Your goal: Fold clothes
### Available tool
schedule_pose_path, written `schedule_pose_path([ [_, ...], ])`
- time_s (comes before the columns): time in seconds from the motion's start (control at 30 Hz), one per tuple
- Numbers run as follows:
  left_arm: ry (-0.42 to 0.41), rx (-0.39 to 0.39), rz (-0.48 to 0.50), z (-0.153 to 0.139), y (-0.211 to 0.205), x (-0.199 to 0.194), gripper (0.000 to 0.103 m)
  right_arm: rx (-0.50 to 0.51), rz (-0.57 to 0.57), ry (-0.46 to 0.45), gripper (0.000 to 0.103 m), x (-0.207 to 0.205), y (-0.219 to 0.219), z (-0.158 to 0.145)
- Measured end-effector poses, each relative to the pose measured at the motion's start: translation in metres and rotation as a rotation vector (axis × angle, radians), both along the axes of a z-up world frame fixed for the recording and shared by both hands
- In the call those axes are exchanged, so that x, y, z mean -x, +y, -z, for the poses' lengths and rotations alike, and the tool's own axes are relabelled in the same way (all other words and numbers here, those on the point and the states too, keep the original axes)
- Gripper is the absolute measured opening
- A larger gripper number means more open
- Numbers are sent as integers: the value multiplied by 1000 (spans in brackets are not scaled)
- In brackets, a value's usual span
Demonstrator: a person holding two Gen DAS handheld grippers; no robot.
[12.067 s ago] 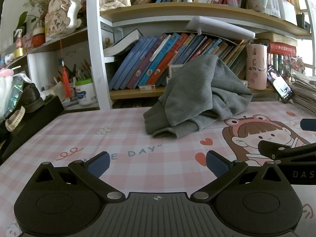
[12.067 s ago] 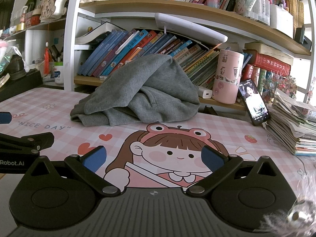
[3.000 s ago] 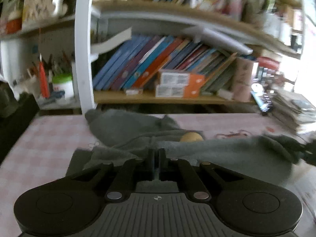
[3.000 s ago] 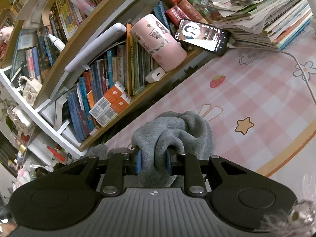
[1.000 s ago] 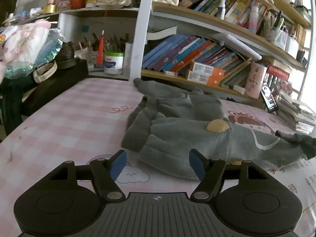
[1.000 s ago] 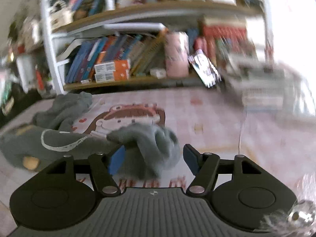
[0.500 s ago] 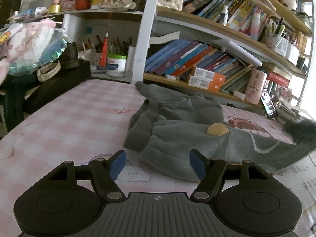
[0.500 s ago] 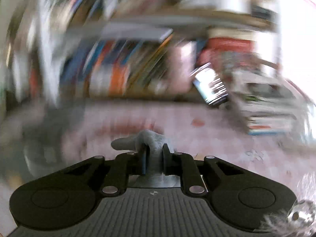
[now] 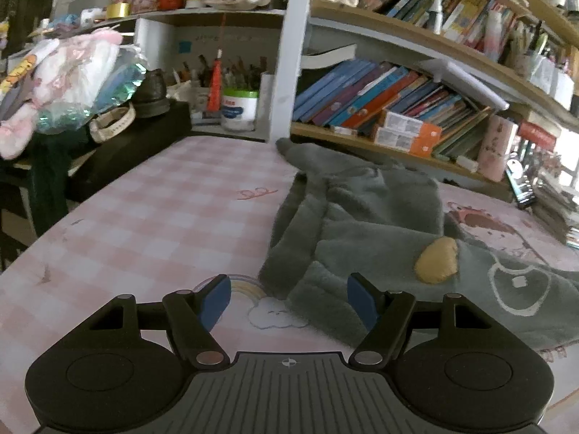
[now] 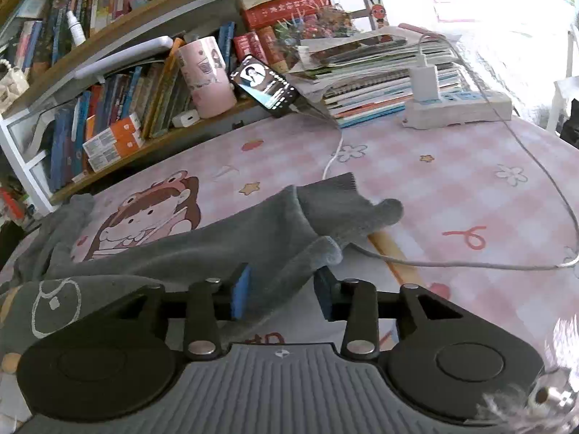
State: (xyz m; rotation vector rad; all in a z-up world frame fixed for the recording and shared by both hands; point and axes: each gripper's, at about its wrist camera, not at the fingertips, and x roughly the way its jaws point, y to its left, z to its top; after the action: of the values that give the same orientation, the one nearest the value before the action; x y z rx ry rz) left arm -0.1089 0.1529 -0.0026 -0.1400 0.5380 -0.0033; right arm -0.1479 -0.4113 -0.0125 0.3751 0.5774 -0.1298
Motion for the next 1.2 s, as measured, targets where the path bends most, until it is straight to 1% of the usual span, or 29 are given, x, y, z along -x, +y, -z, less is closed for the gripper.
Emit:
schedule_pose_path([
  [0.07, 24, 23, -19, 2, 5, -3, 70, 2, -1, -7, 37, 2, 2, 0],
  [0.1, 38, 45, -18, 4, 7, -6, 67, 5, -2, -8, 37, 1, 2, 0],
  [0.13, 47, 63, -15, 4, 9, -9, 58, 6, -2, -8, 37, 0, 1, 1],
  [0.17, 57, 80, -13, 5, 11, -13, 56, 7, -1, -7, 35, 1, 0, 2],
  [0.23, 66, 104, -9, 5, 13, -20, 56, 7, 0, -4, 34, 3, -2, 5],
  [0.37, 72, 172, 3, 5, 16, -38, 57, 7, 1, 3, 27, 5, -2, 11],
  [0.43, 98, 206, -10, 8, 18, -48, 56, 7, -5, 7, 24, 5, -1, 13],
  [0.47, 86, 185, 0, 5, 17, -49, 36, 8, -9, 8, 23, 5, 0, 14],
  [0.57, 44, 115, 32, -6, 15, -51, 24, 13, -17, 11, 22, 3, 3, 13],
  [0.63, 16, 68, 54, -13, 14, -52, 20, 2, -35, 11, 22, 2, 5, 11],
  [0.7, -80, 114, 3, -35, 32, -36, 19, -22, -70, 4, 22, 2, 9, 9],
  [0.77, -135, 87, -53, -48, 45, -16, 19, -65, -121, 8, 22, 2, 17, 9],
  [0.83, -115, -3, -109, -47, 50, -5, 20, -120, -171, 23, 22, 1, 27, 11],
  [0.87, -80, -37, -136, -40, 56, -3, 20, -156, -191, 27, 22, 1, 33, 13],
  [0.9, -33, -44, -160, -30, 64, -4, 20, -184, -209, 29, 21, 3, 38, 14],
  [0.97, 55, -23, -203, -10, 81, -6, 23, -216, -240, 32, 21, 6, 47, 13],
  [1.0, 56, -11, -207, -8, 83, -3, 24, -215, -248, 33, 21, 8, 50, 11],
  [1.1, 53, 26, -219, -4, 89, 5, 36, -213, -271, 35, 24, 14, 59, 6],
  [1.17, 50, 41, -224, -3, 89, 10, 58, -233, -245, 22, 27, 17, 53, 2],
  [1.2, 48, 46, -220, -3, 88, 11, 59, -235, -215, 13, 30, 17, 48, 1],
])
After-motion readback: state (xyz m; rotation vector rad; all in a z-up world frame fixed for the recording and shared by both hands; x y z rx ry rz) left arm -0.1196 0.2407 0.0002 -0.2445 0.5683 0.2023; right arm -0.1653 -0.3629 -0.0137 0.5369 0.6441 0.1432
